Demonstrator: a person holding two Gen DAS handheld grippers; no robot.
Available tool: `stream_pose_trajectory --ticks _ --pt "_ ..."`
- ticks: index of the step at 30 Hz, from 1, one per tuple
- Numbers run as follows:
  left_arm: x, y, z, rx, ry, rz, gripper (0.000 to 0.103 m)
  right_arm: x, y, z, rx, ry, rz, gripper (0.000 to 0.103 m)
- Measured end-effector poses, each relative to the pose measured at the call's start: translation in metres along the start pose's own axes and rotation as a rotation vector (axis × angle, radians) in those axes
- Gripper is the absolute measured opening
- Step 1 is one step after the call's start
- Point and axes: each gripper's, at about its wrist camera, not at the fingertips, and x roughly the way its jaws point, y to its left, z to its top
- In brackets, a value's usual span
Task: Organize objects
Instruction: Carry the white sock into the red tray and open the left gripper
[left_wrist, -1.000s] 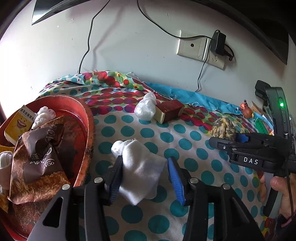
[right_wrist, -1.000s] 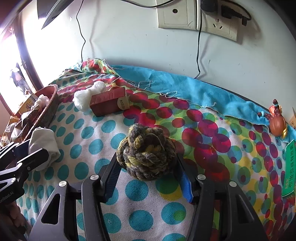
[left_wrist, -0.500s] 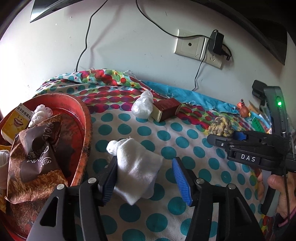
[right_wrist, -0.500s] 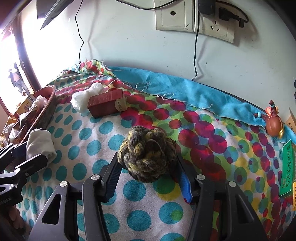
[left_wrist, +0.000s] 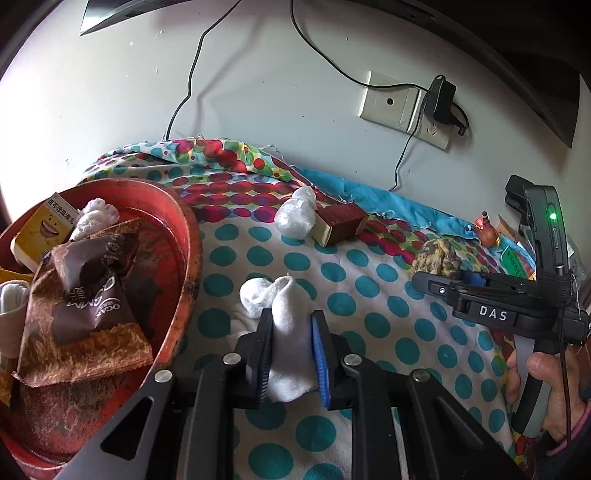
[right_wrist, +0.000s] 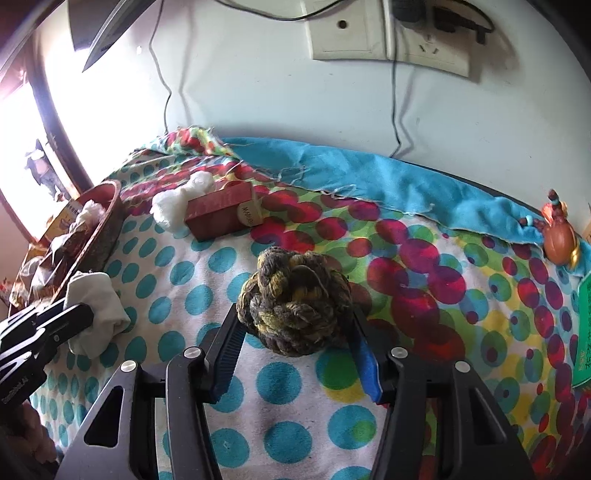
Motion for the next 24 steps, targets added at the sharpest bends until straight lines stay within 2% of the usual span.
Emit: stream_pose_trajectory --ticks 5,9,16,24 --pt "-0.008 -0.001 0.002 -0.024 0.017 -0.012 0.02 0.001 0.011 0.0 -0.057 0.007 -0.028 0.052" --pt "-0.021 0.0 0.004 -0.023 0.013 0.009 0.02 0.001 0.012 0.001 -0.066 0.006 -0.041 0.052" --pt "-0.06 0.007 0.013 -0.009 -0.032 0.023 0.02 0.004 0.015 0.0 -0.075 0.008 -0.055 0.052" --pt "-0.107 0.038 0.029 0.017 -0.084 0.123 0.02 0.009 0.008 0.0 -0.051 0.025 -0.047 0.05"
